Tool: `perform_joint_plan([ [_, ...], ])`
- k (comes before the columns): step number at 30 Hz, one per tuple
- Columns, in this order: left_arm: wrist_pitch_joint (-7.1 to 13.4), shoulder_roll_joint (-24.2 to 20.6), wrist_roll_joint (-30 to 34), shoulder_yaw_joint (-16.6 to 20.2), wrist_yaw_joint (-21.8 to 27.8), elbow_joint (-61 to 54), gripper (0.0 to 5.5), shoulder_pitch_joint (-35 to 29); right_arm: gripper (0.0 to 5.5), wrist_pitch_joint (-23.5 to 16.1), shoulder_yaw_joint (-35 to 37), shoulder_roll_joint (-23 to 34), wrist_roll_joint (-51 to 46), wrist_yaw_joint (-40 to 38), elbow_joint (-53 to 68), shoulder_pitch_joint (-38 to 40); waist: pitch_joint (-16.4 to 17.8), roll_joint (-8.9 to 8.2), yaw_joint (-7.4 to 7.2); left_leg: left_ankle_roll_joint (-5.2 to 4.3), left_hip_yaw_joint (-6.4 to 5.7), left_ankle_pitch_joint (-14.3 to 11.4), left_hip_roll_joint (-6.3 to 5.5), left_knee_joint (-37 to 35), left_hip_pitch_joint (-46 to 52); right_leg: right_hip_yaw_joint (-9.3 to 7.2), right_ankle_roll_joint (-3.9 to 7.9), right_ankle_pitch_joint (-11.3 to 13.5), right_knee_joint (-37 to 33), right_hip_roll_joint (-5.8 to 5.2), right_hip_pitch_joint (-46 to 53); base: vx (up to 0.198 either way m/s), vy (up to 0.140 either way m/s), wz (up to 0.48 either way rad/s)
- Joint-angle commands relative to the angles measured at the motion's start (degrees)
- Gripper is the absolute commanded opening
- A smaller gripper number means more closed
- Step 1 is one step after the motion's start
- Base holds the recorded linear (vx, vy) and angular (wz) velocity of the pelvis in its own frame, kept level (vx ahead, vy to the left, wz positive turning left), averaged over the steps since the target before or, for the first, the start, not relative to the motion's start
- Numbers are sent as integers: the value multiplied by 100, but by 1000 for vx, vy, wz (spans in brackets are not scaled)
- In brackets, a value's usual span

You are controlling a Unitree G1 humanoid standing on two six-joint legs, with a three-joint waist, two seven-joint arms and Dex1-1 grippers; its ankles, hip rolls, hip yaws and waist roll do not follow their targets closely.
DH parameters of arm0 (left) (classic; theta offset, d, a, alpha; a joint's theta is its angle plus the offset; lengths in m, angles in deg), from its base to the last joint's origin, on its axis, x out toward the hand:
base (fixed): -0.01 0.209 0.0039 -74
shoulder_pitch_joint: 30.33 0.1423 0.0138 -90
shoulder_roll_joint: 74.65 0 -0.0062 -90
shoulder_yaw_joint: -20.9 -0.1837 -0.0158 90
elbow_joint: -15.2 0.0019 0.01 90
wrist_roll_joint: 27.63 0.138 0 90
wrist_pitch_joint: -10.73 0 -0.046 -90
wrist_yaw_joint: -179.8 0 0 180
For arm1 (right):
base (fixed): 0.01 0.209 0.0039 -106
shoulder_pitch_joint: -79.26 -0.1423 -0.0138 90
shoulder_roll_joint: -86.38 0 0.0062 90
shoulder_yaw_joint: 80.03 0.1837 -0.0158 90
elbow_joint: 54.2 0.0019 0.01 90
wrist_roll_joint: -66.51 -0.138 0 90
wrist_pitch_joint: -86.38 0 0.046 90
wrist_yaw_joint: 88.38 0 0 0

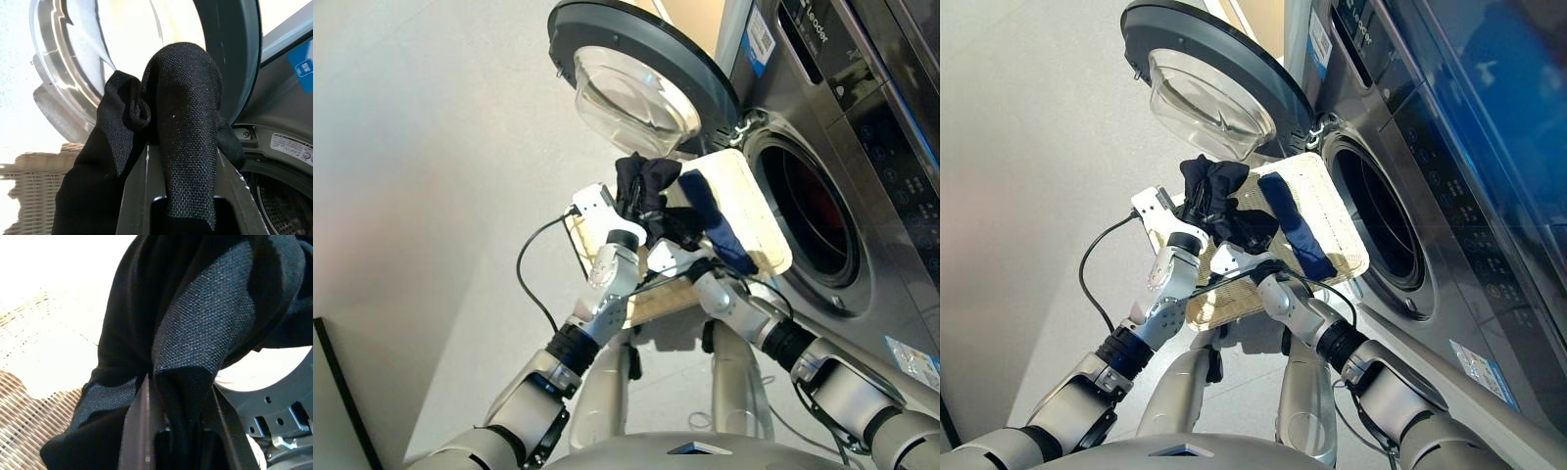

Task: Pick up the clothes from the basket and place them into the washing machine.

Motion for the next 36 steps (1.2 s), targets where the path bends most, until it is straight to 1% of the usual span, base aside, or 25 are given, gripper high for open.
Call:
perform_joint_plan([
  [1,245,-183,182,8,143,-651,201,-143,0,-79,243,-124,80,-49,905,-270,-128,-87,28,167,-83,-65,-329,-149,52,-171,281,415,-857,298,486,0,0,0],
  [2,244,-181,183,6,141,-653,550,-143,0,-69,248,-115,77,-41,921,-265,-127,-85,30,167,-83,-66,-329,-147,52,-171,281,415,-856,298,486,0,0,0],
  [4,227,-173,102,216,83,-564,550,-32,0,-148,609,-141,-199,-343,1007,-128,-155,-113,22,181,-83,-71,-332,-139,38,-169,277,411,-846,300,460,0,0,0],
  [8,275,-133,-91,406,64,-489,550,113,0,-57,914,-112,-177,-473,937,142,-152,-130,-6,194,-73,-88,-330,-119,10,-168,282,418,-838,291,436,0,0,0],
  [9,342,-104,-61,371,73,-442,550,112,0,-133,742,-398,-11,-639,-120,199,-152,-110,28,194,-80,-92,-341,-111,7,-178,281,411,-826,280,435,0,0,0],
  [10,343,-110,-61,374,74,-441,550,112,0,-148,736,-413,-6,-651,-145,189,-150,-115,24,194,-81,-93,-341,-110,7,-178,281,409,-825,280,435,0,0,0],
  [11,388,-240,-5,576,-5,-541,550,297,0,-59,888,-507,-120,-804,-54,317,-149,-86,35,190,-78,-96,-346,-106,3,-164,282,406,-818,280,419,0,0,0],
  [12,387,-242,-4,575,-7,-544,550,302,0,-60,887,-510,-119,-805,-55,319,-153,-88,34,190,-78,-96,-346,-105,1,-164,282,406,-817,280,417,0,0,0],
  [13,497,-276,59,693,-97,-451,550,405,0,-133,1001,-732,-236,-1118,-1019,225,-160,-53,86,193,-95,-98,-361,-89,-23,-170,275,404,-810,263,394,0,0,0],
  [16,569,-360,-61,969,-69,-509,550,681,0,-50,1444,-809,-475,-1396,-1523,14,-210,-5,170,196,-105,-101,-372,-80,-54,-179,269,406,-804,247,364,0,0,0],
  [19,598,-391,-109,1141,-69,-541,550,844,0,-17,1931,-696,-637,-1717,-1600,59,-240,16,180,202,-96,-105,-380,-91,-80,-180,270,410,-801,236,318,0,0,0],
  [20,598,-391,-109,1140,-70,-541,550,844,0,-16,1932,-696,-637,-1717,-1599,59,-241,16,181,202,-96,-105,-379,-91,-80,-179,270,410,-800,236,318,0,0,0],
  [21,606,-388,-97,1196,-92,-503,550,858,0,-37,2104,-672,-734,-1868,-1618,84,-237,17,180,205,-102,-106,-382,-91,-89,-174,270,409,-796,234,300,0,0,0],
  [22,623,-432,-42,1269,-129,-500,550,933,0,24,2413,-628,-774,-2186,-1848,70,-228,38,182,211,-121,-110,-402,-90,-117,-177,273,408,-779,226,266,0,0,0],
  [23,622,-432,-41,1268,-130,-501,550,933,0,23,2414,-628,-774,-2186,-1848,70,-230,38,183,211,-121,-111,-402,-89,-119,-177,273,407,-778,226,264,0,0,0],
  [24,613,-489,18,1347,-160,-477,550,970,0,173,2555,-513,-584,-2465,-1961,-39,-222,54,199,214,-124,-114,-412,-79,-155,-179,272,409,-766,220,230,0,0,0],
  [26,615,-492,47,1365,-152,-501,550,997,0,166,2683,-489,-673,-2452,-2019,-81,-218,54,204,215,-126,-117,-414,-72,-182,-179,270,409,-761,216,204,0,0,0],
  [30,532,-529,256,1501,-198,-184,550,1029,0,286,3202,-204,-913,-2722,-2335,-369,-164,49,213,235,-147,-127,-426,-31,-368,-168,268,407,-715,202,20,0,0,0],
  [32,514,-532,285,1506,-221,-104,550,1028,0,301,3287,-159,-990,-2768,-2445,-454,-152,49,216,241,-152,-132,-435,-13,-418,-162,265,407,-703,202,-22,0,0,0],
  [33,465,-592,417,1483,-257,28,550,1001,0,334,3424,-32,-1159,-2857,-2718,-711,-100,68,235,244,-158,-147,-441,54,-536,-153,255,389,-648,195,-137,92,6,15],
  [34,444,-621,444,1494,-237,28,550,998,0,376,3454,78,-1156,-2868,-2850,-821,-116,94,270,222,-219,-289,-415,58,-525,-116,307,251,-606,231,-147,84,12,38],
  [36,422,-722,507,1557,-234,50,550,1012,0,467,3597,373,-1179,-2993,-3066,-1203,-78,121,301,232,-215,-323,-436,175,-721,-91,292,216,-497,219,-336,41,5,26],
])
